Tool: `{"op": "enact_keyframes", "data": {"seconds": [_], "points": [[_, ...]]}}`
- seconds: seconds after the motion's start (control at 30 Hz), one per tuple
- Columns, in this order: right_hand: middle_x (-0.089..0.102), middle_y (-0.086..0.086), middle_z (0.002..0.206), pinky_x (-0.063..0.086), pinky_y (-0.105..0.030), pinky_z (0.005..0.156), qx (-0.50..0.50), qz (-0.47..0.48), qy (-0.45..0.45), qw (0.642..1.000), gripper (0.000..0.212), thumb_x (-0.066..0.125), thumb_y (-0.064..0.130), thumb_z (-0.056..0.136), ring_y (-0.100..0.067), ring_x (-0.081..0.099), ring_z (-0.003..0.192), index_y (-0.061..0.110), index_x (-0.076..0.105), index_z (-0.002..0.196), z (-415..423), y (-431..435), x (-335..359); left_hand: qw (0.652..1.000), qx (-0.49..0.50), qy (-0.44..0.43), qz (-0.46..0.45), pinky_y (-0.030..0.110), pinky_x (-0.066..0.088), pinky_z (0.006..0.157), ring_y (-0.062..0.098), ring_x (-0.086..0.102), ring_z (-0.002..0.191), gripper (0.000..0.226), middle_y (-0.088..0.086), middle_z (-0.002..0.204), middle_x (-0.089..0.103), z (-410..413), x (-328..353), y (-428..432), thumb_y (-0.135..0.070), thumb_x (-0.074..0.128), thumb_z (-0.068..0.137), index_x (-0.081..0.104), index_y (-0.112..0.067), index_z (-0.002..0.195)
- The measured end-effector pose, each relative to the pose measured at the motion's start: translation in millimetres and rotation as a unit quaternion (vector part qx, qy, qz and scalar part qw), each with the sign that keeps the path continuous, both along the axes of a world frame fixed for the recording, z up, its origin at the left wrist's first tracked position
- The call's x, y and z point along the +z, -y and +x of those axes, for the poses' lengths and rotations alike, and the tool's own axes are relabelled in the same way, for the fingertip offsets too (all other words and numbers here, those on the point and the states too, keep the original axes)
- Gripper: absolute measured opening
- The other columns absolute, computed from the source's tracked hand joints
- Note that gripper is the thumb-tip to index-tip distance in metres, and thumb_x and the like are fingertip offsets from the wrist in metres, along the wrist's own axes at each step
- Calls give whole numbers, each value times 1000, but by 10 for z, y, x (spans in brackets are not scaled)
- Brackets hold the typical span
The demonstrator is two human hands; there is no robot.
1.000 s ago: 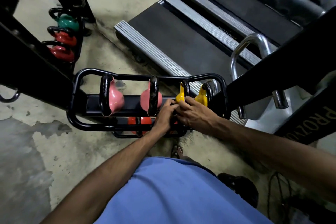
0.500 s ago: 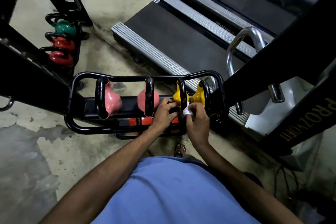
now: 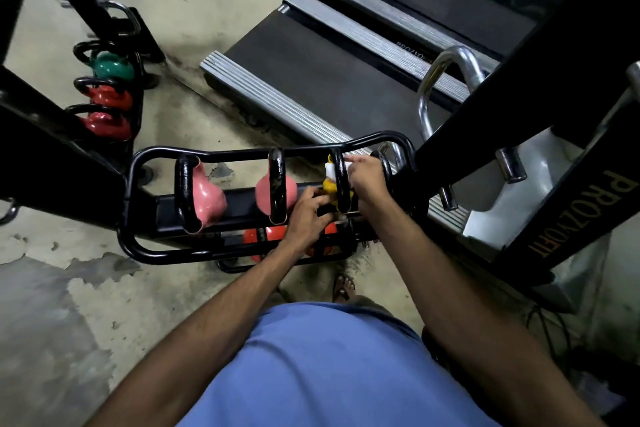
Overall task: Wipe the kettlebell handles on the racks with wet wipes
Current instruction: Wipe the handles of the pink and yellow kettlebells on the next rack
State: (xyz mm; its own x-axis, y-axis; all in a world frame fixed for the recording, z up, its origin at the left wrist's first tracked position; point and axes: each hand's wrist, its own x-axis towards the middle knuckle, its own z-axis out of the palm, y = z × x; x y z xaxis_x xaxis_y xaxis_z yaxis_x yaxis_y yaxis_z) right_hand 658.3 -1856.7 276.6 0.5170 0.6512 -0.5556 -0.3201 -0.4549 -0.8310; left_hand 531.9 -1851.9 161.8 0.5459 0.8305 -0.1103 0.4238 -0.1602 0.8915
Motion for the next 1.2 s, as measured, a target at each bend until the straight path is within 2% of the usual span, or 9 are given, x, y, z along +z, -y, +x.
{"op": "enact_keyframes", "data": {"seconds": [0.13,0.23,0.37,0.5,0.6,0.83,0.9,1.03,1.2], "points": [[63,-15,64,48,-37,54,-3,-23,116,993,19,63,-3,79,-22,57,57,6,58,63,72,-93,-107,1000,-2,4,-13,16,41,90,17,55,107,35,-1,109,54,-13,-6,27,-17,90,75,80,-13,109],[70,1,72,51,-36,68,60,-37,257,964,16,61,17,86,-16,62,67,8,69,75,52,169,-279,1000,-6,-4,-8,25,45,95,21,57,108,36,4,111,57,-19,-24,25,-15,88,76,80,-13,112],[72,6,92,51,-29,75,92,-1,326,941,11,61,11,94,-11,67,83,18,68,99,-161,827,-328,1000,-9,-11,8,38,49,99,28,60,109,35,11,113,58,-25,-28,23,-5,81,80,78,-7,114],[65,4,97,51,-30,75,67,32,384,920,16,67,5,87,-12,63,85,18,63,96,-213,894,-466,1000,-11,-11,14,38,49,98,27,60,109,30,10,112,58,-30,-15,27,-4,79,82,77,-4,112],[51,-3,99,42,-28,71,112,86,486,862,15,66,-2,86,-17,53,86,10,57,90,-221,869,-480,1000,-8,-8,-1,33,49,97,24,60,108,30,8,111,57,-25,20,0,-7,80,84,77,-7,114],[54,-10,98,54,-40,69,286,143,650,690,13,70,0,88,-29,58,90,8,60,92,40,831,-640,1000,-6,7,-2,12,43,92,16,57,106,28,4,109,56,-17,66,-26,-6,78,87,76,-9,115],[57,-9,100,55,-37,69,274,141,649,695,9,68,9,91,-29,59,93,8,60,95,74,804,-623,1000,-7,0,-1,8,41,88,16,58,105,25,7,111,58,-15,65,-53,-7,77,88,77,-9,113],[55,-5,104,46,-28,68,192,115,568,792,25,76,15,86,-22,56,92,11,58,103,43,689,-584,1000,9,0,-19,20,44,82,17,59,101,22,9,110,59,-3,109,-102,-18,82,86,79,-11,106],[55,-3,92,43,-40,75,129,84,474,867,16,66,20,81,-22,50,84,13,53,90,-16,298,-349,999,-1,0,-38,21,49,89,15,61,101,37,6,111,60,-3,99,-79,-20,88,78,78,-15,113]]}}
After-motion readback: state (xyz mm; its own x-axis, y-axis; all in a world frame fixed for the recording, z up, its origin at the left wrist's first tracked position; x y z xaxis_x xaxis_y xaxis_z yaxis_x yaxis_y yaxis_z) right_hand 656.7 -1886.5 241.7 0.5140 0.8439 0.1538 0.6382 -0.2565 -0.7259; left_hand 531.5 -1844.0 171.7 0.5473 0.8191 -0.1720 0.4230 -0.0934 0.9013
